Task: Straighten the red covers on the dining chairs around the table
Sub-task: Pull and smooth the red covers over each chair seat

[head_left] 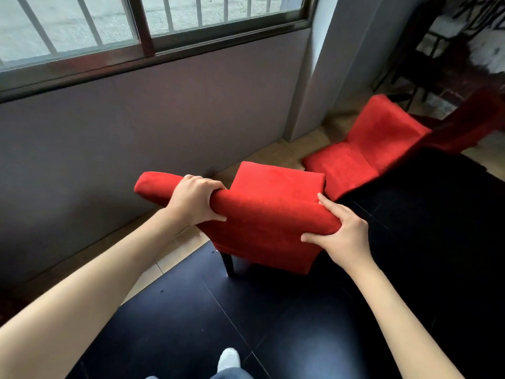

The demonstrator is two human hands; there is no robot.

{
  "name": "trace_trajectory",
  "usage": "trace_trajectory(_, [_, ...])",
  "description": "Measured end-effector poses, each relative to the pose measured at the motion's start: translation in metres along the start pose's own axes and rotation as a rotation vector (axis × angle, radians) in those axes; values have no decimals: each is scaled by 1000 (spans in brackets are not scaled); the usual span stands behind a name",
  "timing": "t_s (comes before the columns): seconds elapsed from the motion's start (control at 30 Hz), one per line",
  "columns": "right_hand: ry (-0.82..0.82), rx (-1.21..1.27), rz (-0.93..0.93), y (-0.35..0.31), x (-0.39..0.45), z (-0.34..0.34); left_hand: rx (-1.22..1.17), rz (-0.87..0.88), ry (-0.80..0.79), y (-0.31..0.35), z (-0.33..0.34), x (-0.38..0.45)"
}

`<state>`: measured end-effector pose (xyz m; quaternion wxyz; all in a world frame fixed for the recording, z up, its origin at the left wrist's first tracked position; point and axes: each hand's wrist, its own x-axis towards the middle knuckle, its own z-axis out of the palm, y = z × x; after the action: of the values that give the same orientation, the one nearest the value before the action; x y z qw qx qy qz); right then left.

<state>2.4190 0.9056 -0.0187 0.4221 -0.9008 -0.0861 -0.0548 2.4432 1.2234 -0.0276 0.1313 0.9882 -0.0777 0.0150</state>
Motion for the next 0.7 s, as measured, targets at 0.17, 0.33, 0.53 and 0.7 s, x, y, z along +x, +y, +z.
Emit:
trace_trajectory(0.17, [45,17,74,12,-12,-9,32,58,-48,16,2,3])
trace_trajectory(0.33, [62,-2,132,13,-29,-17,72,98,-89,26,6,0])
trace_trajectory(0.53, [105,-13,188,12,-59,-17,112,150,-112,31,12,-17])
trace_trajectory(0.7, [115,8,214,-4,-83,0,114,155,-143,18,3,-38])
